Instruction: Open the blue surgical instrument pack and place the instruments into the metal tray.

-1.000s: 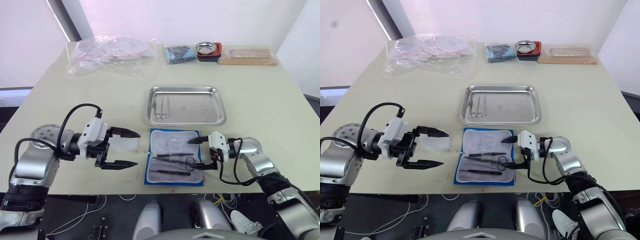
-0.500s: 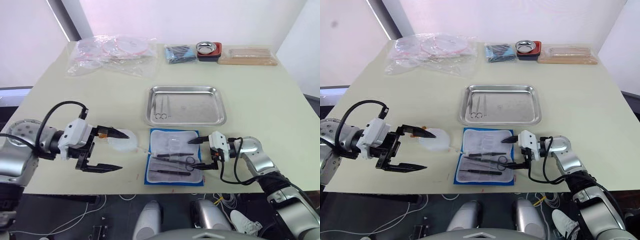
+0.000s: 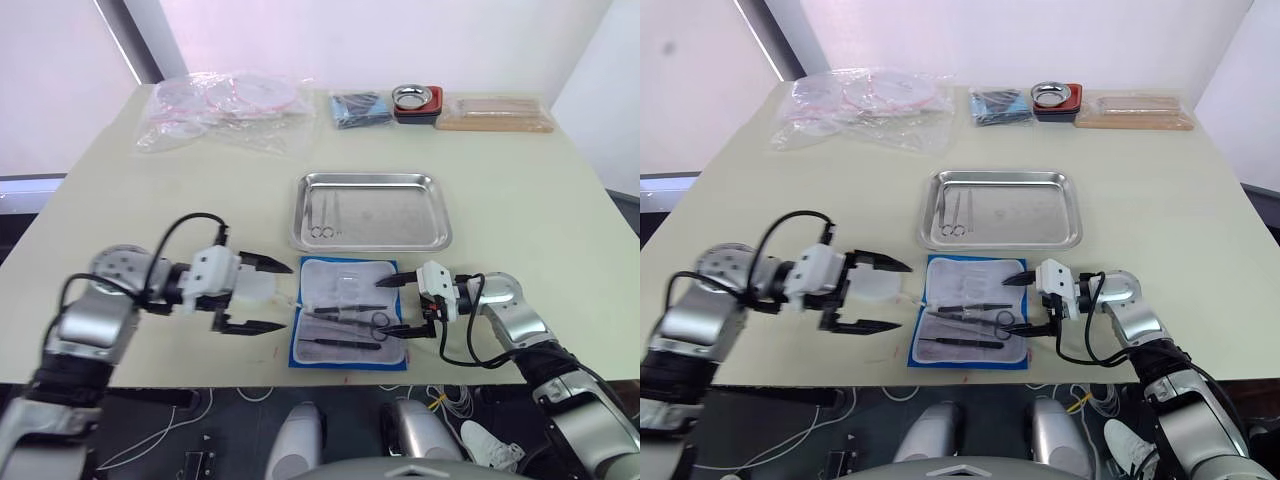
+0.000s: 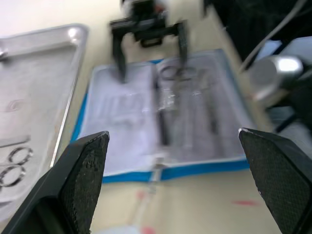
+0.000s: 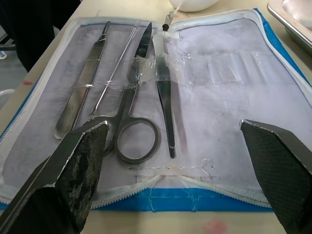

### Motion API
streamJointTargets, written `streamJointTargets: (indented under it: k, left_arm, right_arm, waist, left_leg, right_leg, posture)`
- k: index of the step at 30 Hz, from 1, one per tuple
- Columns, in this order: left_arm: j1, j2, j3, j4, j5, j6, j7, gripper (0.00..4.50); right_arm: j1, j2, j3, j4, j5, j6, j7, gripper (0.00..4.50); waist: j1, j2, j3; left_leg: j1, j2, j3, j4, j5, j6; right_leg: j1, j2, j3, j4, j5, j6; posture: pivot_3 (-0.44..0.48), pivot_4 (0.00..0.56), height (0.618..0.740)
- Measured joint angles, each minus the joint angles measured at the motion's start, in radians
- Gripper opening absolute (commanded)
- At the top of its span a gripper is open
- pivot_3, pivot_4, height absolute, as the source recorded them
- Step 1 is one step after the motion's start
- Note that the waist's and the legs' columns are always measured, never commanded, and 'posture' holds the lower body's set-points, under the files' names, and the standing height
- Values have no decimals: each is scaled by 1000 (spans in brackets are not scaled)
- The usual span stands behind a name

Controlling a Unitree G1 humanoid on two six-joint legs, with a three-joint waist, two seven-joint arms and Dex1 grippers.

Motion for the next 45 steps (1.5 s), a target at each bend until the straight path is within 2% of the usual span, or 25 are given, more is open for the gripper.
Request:
streamJointTargets:
  k: [5,10,21,32,45]
  left_arm:
    - [-42,-75,-59,68,90,-31,36,4491]
    - [-106,-134,-84,121,131,-23,50,2304]
    - [-169,-194,-129,247,195,-91,9,2304]
    - [-176,-205,-136,281,213,-142,-6,2304]
    - [-176,-204,-147,281,226,-122,-11,2304]
  right_arm:
    - [-2,4,0,3,-3,-1,-4,4500]
    - [-3,4,0,3,-4,0,-13,4500]
    - [-4,4,0,3,-4,0,-18,4500]
    - [-4,4,0,4,-4,1,-20,4500]
    - [-7,4,1,9,-4,1,-24,4500]
  waist:
    - [0,-2,-1]
    - [-1,-3,-2]
    - [-1,-3,-2]
    - [-1,-2,-3]
    - [-2,0,-4]
  left_leg:
    - [0,1,-1,1,0,0]
    - [0,1,-1,3,0,0]
    - [0,1,-1,4,0,0]
    - [1,1,-1,4,0,0]
    - [1,1,-1,4,0,0]
  right_leg:
    - [0,1,-1,2,0,0]
    - [0,2,0,3,0,0]
    - [0,2,0,4,0,0]
    - [1,2,0,5,0,0]
    - [1,2,0,5,0,0]
  posture:
    - [0,150,740]
    - [0,150,740]
    - [0,150,740]
    - [0,150,740]
    - [0,150,740]
